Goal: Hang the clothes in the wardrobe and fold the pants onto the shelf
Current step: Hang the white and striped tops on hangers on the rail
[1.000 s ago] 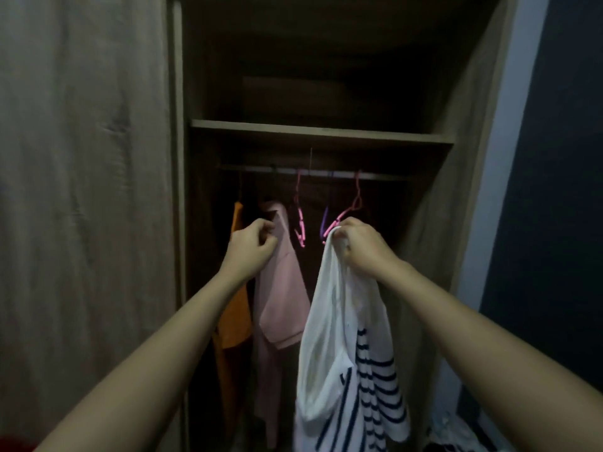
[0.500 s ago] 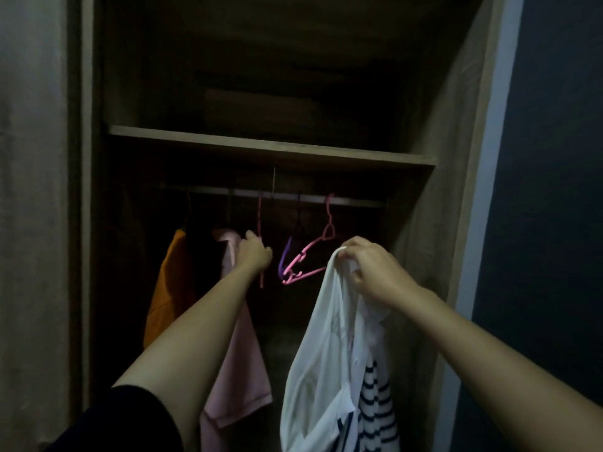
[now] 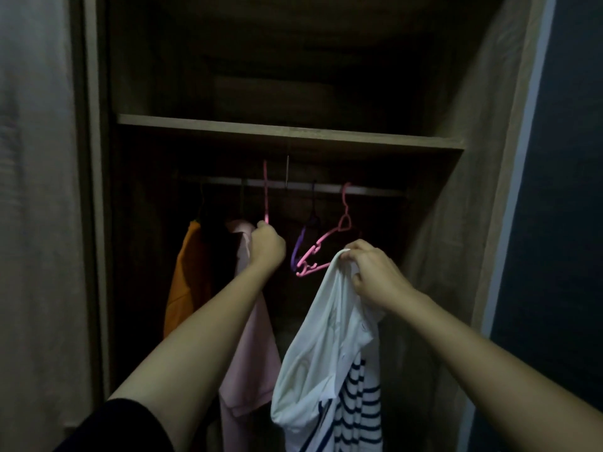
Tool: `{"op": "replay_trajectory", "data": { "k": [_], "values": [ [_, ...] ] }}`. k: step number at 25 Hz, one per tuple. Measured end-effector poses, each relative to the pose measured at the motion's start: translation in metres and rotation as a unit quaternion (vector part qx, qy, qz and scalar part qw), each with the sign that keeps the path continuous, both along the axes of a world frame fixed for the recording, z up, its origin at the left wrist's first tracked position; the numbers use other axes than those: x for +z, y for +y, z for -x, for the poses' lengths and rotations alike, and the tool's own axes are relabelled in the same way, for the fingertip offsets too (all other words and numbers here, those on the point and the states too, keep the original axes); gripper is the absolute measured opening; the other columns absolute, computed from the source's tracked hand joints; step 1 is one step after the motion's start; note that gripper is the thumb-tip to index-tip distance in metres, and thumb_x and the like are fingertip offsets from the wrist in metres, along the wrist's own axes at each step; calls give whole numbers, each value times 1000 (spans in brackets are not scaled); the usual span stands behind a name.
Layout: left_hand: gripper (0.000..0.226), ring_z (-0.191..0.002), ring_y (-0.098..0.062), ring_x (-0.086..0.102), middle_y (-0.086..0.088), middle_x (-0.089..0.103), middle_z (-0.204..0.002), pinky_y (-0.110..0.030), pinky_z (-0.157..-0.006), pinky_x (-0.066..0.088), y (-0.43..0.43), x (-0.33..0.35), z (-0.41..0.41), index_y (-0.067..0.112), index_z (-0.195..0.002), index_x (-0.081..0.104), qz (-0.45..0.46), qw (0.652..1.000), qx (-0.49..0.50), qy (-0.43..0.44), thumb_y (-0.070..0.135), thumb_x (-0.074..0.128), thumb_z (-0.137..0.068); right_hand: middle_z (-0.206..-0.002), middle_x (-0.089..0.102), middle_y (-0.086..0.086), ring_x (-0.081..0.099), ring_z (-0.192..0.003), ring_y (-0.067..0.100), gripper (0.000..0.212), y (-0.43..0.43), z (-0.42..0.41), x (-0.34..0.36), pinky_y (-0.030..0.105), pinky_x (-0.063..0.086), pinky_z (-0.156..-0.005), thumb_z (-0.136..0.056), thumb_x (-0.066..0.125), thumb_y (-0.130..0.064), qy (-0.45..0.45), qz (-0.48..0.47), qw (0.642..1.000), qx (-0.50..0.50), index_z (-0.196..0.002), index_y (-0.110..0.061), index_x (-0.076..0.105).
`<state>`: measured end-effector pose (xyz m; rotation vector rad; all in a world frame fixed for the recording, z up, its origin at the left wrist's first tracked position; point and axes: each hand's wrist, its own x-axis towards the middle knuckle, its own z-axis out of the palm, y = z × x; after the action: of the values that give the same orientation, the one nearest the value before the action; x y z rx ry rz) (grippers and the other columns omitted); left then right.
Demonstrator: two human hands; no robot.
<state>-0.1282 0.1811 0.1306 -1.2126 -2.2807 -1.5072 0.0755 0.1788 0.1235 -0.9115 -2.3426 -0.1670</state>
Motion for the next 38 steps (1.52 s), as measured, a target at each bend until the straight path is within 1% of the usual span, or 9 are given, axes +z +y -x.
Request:
{"op": "replay_trajectory", "data": {
  "k": [3, 6, 9, 14, 23, 28, 32, 35, 38],
  "values": [
    [32, -108, -45, 55, -27, 56, -117, -45, -91, 47, -49, -13, -3, -5, -121, 43, -18, 1000, -11, -2, 13, 40, -94, -132, 46, 1, 50, -116, 24, 41, -8, 11, -13, 28, 46, -91, -83, 50, 3, -18, 25, 1000, -5, -121, -10, 58],
    [25, -79, -31, 65, -16, 65, -92, -39, -70, 56, -116, -36, 2, 3, -112, 50, -57, 998, -40, -2, 20, 38, -97, -132, 44, 4, 51, -116, 26, 43, -21, 17, -31, 31, 46, -93, -82, 52, 4, -47, 56, 997, -13, -122, -9, 56],
    [18, -54, -9, 56, 3, 57, -65, -13, -45, 39, -189, -55, 14, 14, -96, 57, -73, 996, -51, 29, 23, 42, -99, -133, 42, 6, 51, -116, 28, 42, -32, 22, -45, 34, 46, -96, -82, 52, 3, -48, 83, 995, -31, -123, -8, 55],
    [22, -34, -9, 53, 1, 56, -43, -16, -38, 39, -302, -74, 60, 18, -80, 64, -29, 992, -121, 11, 27, 52, -95, -139, 36, 6, 49, -117, 33, 46, -49, 16, -47, 44, 45, -98, -81, 53, 0, -87, 111, 988, -69, -126, -11, 51],
    [14, -37, -10, 49, -2, 57, -52, -15, -37, 37, -401, -110, 95, 19, -84, 70, 22, 973, -231, -8, 15, 58, -90, -144, 34, -3, 46, -119, 32, 55, -107, 29, -36, 44, 46, -95, -76, 66, -7, -137, 112, 983, -38, -127, -20, 50],
    [19, -44, -5, 58, 1, 63, -54, -19, -47, 45, -371, -128, 64, 24, -87, 68, -8, 959, -273, 73, 37, 55, -91, -140, 39, -12, 45, -111, 18, 61, -168, 64, -12, 25, 39, -69, -75, 57, -3, -163, 4, 983, 83, -129, -28, 50],
    [38, -50, -6, 60, 1, 63, -59, -28, -51, 49, -357, -130, 60, 18, -89, 69, -127, 956, -248, 90, 47, 45, -87, -116, 59, -8, 51, -96, 17, 35, -191, 63, 8, 30, 33, -74, -82, 46, -33, -89, -91, 981, 146, -113, -24, 59],
    [37, -62, -14, 63, 0, 67, -71, -35, -61, 48, -352, -116, 63, 21, -103, 65, -174, 950, -155, 206, 49, 43, -92, -77, 65, -1, 63, -66, 24, 32, -194, 56, 13, 24, 31, -52, -91, 37, -42, -20, -267, 955, 127, -80, -19, 56],
    [25, -102, -28, 47, -12, 51, -119, -38, -81, 32, -343, -128, 45, 27, -112, 54, -222, 916, 41, 330, 34, 49, -88, -69, 66, 1, 64, -59, 28, 37, -199, 61, 17, 24, 27, -46, -93, 35, -41, 32, -288, 952, 97, -72, -18, 55]
  ]
}}
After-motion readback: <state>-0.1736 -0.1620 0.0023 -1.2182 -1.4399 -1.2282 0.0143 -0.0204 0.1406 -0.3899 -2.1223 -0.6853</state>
